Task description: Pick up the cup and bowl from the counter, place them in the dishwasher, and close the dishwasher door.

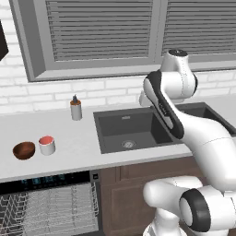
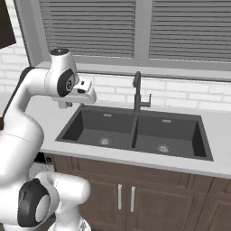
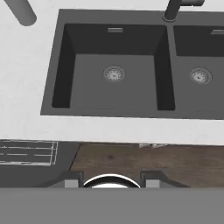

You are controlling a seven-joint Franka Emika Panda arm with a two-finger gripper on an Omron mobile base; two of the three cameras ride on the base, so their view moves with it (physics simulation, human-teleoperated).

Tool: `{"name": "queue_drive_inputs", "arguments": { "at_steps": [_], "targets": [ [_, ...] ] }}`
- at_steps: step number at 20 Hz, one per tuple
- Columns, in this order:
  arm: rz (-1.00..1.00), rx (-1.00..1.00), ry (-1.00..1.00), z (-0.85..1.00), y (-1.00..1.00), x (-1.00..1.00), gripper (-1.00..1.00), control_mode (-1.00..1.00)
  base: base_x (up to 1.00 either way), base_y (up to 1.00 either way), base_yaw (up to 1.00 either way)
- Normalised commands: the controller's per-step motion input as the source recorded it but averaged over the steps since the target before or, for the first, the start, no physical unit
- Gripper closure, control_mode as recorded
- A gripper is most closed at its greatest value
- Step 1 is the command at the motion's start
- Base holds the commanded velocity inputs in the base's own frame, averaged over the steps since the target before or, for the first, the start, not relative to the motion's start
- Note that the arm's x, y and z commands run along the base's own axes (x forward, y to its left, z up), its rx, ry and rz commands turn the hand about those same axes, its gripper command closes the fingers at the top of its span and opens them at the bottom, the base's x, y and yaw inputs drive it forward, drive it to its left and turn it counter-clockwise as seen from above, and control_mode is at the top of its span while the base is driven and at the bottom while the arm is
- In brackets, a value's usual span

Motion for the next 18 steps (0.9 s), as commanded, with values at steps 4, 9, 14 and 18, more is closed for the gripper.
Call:
{"name": "queue_drive_inputs", "arguments": {
  "at_steps": [4,9,14,18],
  "targets": [
    [0.0,0.0,-0.04,0.0,0.0,-0.34,-1.0,-1.0,0.0,0.0,0.0],
    [0.0,0.0,-0.2,0.0,0.14,-0.61,-1.0,-1.0,0.0,0.0,0.0],
    [0.0,0.0,-0.21,0.0,0.13,-0.5,-1.0,-1.0,0.0,0.0,0.0],
    [0.0,0.0,-0.13,0.0,0.04,-0.28,-1.0,-1.0,0.0,0.0,0.0]
  ]
}}
